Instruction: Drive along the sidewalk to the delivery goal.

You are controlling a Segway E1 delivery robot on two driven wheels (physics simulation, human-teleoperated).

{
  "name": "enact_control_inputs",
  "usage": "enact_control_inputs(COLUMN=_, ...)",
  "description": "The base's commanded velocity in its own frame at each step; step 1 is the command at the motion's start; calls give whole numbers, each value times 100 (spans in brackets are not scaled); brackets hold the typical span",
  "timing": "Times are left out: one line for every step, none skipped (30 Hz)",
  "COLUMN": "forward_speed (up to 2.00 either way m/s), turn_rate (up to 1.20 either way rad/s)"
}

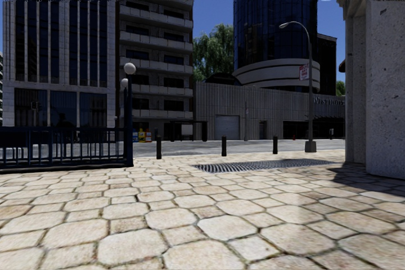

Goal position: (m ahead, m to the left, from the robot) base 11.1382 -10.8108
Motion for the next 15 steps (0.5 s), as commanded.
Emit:
enact_control_inputs(forward_speed=200, turn_rate=-28)
enact_control_inputs(forward_speed=200, turn_rate=-28)
enact_control_inputs(forward_speed=200, turn_rate=-28)
enact_control_inputs(forward_speed=200, turn_rate=-28)
enact_control_inputs(forward_speed=200, turn_rate=-28)
enact_control_inputs(forward_speed=200, turn_rate=-28)
enact_control_inputs(forward_speed=200, turn_rate=-28)
enact_control_inputs(forward_speed=200, turn_rate=-28)
enact_control_inputs(forward_speed=200, turn_rate=-28)
enact_control_inputs(forward_speed=200, turn_rate=-28)
enact_control_inputs(forward_speed=200, turn_rate=-28)
enact_control_inputs(forward_speed=200, turn_rate=-28)
enact_control_inputs(forward_speed=200, turn_rate=-28)
enact_control_inputs(forward_speed=200, turn_rate=-28)
enact_control_inputs(forward_speed=200, turn_rate=-28)
